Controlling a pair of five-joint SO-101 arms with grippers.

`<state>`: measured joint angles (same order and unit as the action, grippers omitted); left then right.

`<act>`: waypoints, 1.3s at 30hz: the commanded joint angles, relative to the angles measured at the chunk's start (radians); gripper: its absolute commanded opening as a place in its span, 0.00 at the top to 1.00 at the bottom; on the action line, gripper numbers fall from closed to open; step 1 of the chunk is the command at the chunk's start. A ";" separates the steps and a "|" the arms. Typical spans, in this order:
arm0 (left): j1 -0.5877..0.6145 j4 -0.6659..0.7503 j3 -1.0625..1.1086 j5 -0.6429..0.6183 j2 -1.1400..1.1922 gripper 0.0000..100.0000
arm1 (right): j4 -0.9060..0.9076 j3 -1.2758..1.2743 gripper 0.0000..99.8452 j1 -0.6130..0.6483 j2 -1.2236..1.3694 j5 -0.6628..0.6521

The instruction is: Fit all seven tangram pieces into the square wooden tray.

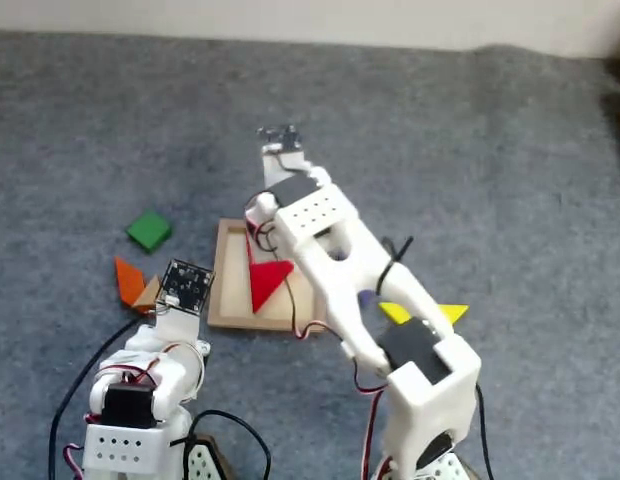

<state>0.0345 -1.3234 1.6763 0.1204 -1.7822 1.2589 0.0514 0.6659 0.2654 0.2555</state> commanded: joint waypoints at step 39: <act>0.015 -0.003 0.021 -0.008 -0.042 0.99 | -0.257 -0.081 0.99 0.056 -0.007 -0.347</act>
<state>0.0345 -1.3234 1.6763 0.1204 -1.7822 1.0226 -0.0361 0.7534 0.3759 -0.0775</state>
